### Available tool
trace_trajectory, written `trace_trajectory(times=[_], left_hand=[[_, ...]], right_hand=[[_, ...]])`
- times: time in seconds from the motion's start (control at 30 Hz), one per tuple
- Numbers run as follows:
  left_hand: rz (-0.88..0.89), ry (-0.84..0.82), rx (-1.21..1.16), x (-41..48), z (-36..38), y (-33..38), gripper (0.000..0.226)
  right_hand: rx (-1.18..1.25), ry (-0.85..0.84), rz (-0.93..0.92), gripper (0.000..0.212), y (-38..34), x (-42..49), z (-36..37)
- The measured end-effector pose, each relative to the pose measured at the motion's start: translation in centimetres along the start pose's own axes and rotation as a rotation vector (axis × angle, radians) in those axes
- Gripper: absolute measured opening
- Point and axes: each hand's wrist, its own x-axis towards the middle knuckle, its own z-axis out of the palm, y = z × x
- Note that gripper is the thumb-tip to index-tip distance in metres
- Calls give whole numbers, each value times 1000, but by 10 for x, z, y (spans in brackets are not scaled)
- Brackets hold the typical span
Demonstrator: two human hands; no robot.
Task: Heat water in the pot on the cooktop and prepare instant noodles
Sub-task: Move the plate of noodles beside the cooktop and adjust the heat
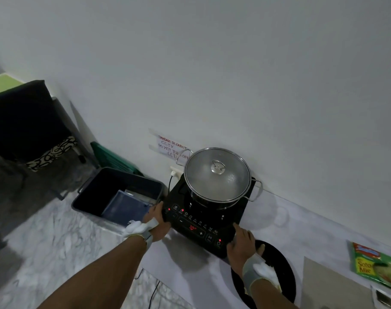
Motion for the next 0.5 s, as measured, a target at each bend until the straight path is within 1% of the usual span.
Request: trace_trajectory(times=[0.17,0.27,0.33,0.43,0.5], left_hand=[[71,-11,14,7,-2,-10,72],[101,-43,-9,14,-9,-17,63],[121,-44,4,17,-11,-18,60],[147,-84,52,20,-16,-23,64],[180,-134,93,23,-18,-25,70]], right_hand=[[-7,82,73,64,-8,0,14],[-10,109,103,62,-13,-3,21],[-13,122,109,62,-14,-3,19],[-41,127,132,64,-20,-6,16],[-71,91,138,64,-25,-11,12]])
